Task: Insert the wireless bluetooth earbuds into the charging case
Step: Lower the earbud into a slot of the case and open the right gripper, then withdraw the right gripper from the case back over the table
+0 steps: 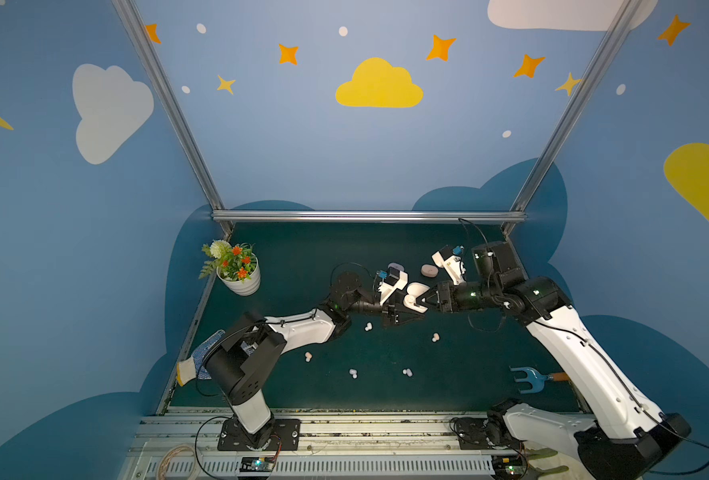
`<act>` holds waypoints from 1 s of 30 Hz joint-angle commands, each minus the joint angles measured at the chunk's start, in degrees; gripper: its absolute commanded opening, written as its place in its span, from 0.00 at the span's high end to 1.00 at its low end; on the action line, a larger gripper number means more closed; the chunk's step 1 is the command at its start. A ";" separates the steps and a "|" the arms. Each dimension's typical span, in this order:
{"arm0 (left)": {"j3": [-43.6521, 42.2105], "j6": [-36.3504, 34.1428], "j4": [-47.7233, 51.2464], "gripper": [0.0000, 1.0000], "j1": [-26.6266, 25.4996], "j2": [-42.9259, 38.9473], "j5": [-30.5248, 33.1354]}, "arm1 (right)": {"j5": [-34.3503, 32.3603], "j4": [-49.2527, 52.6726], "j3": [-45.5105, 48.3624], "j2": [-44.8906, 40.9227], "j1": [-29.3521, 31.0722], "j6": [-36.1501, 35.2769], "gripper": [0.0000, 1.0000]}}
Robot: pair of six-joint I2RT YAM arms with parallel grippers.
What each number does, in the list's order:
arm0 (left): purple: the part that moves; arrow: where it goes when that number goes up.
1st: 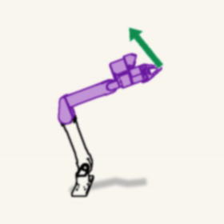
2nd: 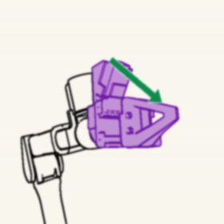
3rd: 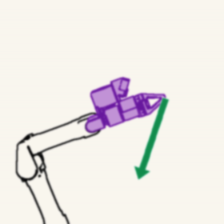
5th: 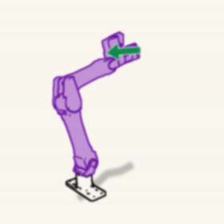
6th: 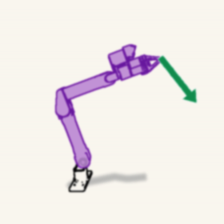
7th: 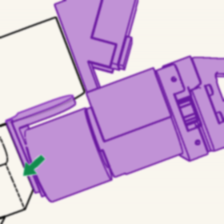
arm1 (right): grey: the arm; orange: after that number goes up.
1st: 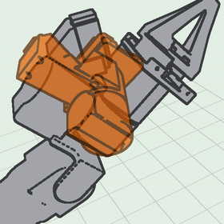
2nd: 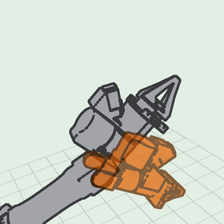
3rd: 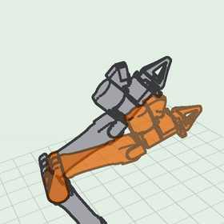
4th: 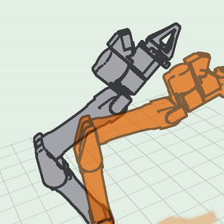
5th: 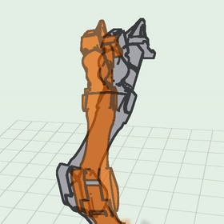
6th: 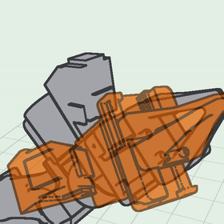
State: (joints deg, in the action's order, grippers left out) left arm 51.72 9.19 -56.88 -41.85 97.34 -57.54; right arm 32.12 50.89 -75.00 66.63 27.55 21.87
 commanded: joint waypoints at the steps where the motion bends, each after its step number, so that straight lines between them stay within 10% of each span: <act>1: -0.19 -0.49 -1.83 0.75 0.19 -2.00 -0.27 | -1.05 1.04 -1.58 0.60 -0.13 -0.48 0.59; 19: -0.98 -1.11 0.18 0.75 1.12 -1.11 1.25 | -1.80 5.51 -7.26 0.54 0.13 -0.96 0.39; 30: -6.73 3.74 2.02 0.75 11.39 -4.64 2.70 | -7.71 1.60 4.39 -3.88 6.32 0.75 0.37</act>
State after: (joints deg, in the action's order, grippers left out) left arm 45.67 11.25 -55.46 -32.88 95.85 -54.94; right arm 27.70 54.46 -74.37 63.46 32.03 22.02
